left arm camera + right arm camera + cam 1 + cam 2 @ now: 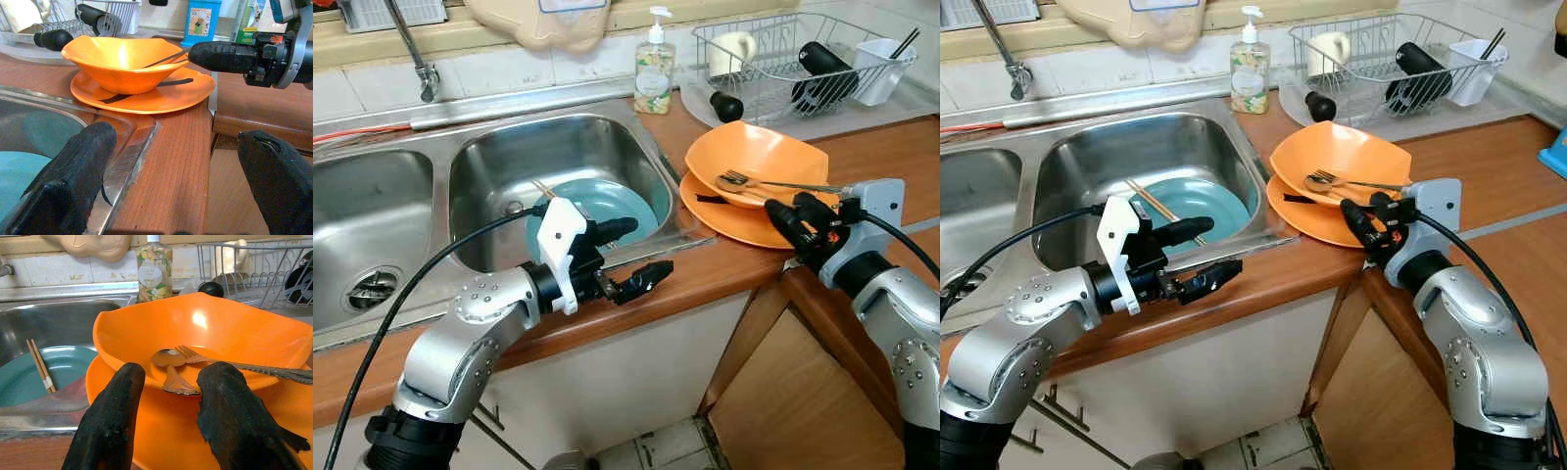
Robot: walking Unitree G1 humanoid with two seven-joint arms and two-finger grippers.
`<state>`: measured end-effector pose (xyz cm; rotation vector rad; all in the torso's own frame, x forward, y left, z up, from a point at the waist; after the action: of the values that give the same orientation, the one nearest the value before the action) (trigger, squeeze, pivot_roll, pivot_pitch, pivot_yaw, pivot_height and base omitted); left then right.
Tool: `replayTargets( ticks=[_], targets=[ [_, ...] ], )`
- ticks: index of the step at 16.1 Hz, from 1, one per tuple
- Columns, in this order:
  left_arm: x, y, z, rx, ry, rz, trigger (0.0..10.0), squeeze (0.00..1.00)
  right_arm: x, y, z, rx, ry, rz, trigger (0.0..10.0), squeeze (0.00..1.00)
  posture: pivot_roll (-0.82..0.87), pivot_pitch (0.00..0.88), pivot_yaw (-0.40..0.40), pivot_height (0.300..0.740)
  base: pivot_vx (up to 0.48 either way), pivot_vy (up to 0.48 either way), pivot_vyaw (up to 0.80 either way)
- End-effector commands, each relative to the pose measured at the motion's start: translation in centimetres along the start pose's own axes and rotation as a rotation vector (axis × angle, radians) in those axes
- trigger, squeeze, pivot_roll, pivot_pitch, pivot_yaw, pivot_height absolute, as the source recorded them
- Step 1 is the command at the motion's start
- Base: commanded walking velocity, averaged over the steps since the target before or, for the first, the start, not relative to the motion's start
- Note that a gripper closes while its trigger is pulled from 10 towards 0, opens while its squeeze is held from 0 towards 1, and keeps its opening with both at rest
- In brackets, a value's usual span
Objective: Kitchen organization
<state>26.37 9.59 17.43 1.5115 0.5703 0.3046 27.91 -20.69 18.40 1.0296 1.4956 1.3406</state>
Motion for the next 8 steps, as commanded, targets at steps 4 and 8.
replayTargets(
  ticks=[4, 8],
  targets=[
    [-0.38, 0.1, 0.0, 0.009, -0.014, 0.017, 10.0, 0.38, -0.07, -0.07, 0.41, -0.001, -0.014, -0.006, 0.0, 0.0, -0.05, 0.0, 0.068, 0.74, 0.0, 0.0, 0.0],
    [-0.37, 0.13, 0.04, 0.009, -0.014, 0.018, 10.0, 0.38, -0.11, 0.01, 0.5, -0.004, -0.015, -0.007, 0.0, 0.0, -0.05, 0.0, 0.069, 0.74, 0.0, 0.0, 0.0]
  ],
)
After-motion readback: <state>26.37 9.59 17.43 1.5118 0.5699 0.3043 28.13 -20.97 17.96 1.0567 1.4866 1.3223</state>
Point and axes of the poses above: a point about 5 cm out from each wrist's last joint towards the gripper, its own z axis pointing out of the wrist towards the gripper, its own y axis along the axis of the wrist's last joint, x = y × z, the point moved 1 cm from there along z, pointing out of the wrist towards the gripper, and after that the axes turned 7 degrees about -z, right-handed, at the moved point
